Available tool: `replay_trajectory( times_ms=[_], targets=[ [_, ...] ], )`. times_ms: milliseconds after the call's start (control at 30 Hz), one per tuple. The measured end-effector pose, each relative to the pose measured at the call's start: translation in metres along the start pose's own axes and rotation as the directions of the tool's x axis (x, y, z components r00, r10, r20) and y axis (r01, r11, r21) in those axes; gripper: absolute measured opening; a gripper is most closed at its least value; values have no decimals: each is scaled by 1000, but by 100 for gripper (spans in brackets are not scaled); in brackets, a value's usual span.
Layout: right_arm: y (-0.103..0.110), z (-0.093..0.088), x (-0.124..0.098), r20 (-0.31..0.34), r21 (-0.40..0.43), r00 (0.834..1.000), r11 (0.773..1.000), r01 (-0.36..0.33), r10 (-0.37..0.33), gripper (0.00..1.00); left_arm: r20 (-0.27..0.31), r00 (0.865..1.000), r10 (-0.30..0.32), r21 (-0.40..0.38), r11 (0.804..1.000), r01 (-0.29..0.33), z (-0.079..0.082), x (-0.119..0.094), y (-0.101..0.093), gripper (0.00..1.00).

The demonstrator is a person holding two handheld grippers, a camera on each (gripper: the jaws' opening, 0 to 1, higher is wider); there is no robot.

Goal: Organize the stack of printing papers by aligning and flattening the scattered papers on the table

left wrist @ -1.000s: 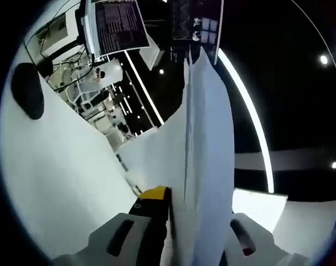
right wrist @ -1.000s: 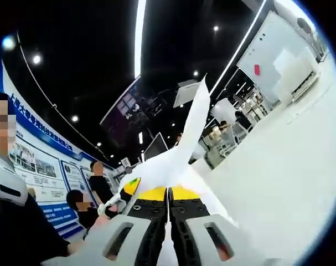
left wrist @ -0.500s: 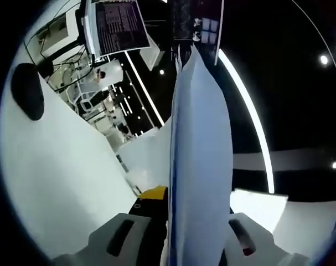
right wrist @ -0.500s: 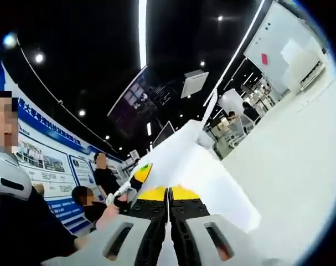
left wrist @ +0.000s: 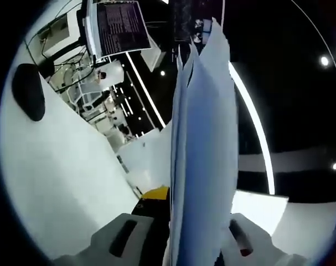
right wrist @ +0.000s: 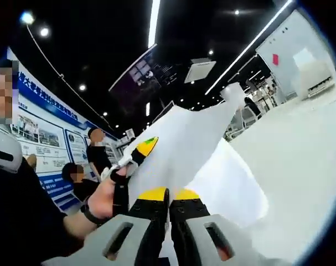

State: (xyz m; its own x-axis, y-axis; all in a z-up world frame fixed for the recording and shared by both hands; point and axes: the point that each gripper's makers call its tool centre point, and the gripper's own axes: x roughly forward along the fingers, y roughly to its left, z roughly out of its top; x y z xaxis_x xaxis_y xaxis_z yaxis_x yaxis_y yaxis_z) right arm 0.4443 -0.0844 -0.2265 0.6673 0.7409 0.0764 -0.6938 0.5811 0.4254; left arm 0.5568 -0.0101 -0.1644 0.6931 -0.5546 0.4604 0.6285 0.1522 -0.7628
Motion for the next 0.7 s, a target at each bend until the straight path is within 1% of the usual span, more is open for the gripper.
replay_trajectory(
  times_ms=[67, 167, 300, 367, 433, 467, 500, 567, 700],
  targets=[
    [1, -4, 1, -17, -22, 1000, 1000, 1, -1, 0, -2, 1000, -2, 9, 1000, 2, 0, 0, 0, 13],
    [0, -6, 1, -30, -32, 1000, 999, 7, -8, 0, -2, 1000, -8, 14, 1000, 8, -1, -1, -2, 7],
    [-1, -7, 0, -36, -37, 999, 999, 3, -5, 0, -4, 1000, -18, 21, 1000, 18, -1, 0, -4, 7],
    [-5, -7, -2, -47, -71, 999, 997, 18, -21, 6, -9, 1000, -27, 27, 999, 27, 0, 1, -6, 6],
    [-10, -7, -4, -62, -115, 997, 992, 43, -51, 15, -15, 999, -40, 35, 999, 40, 0, 2, -9, 6],
    [-14, -7, -6, -68, -136, 995, 989, 61, -71, 18, -22, 998, -53, 52, 997, 54, 0, 3, -13, 6],
    [-18, -8, -8, -77, -136, 993, 988, 77, -88, 20, -26, 998, -62, 63, 996, 64, 1, 4, -16, 6],
    [-24, -5, -12, -75, -132, 992, 987, 92, -103, 22, -31, 997, -76, 85, 993, 79, 1, 4, -21, 6],
    [-34, 4, -22, -58, -112, 990, 986, 122, -129, 26, -45, 994, -97, 119, 988, 102, 1, 6, -27, 6]
  ],
)
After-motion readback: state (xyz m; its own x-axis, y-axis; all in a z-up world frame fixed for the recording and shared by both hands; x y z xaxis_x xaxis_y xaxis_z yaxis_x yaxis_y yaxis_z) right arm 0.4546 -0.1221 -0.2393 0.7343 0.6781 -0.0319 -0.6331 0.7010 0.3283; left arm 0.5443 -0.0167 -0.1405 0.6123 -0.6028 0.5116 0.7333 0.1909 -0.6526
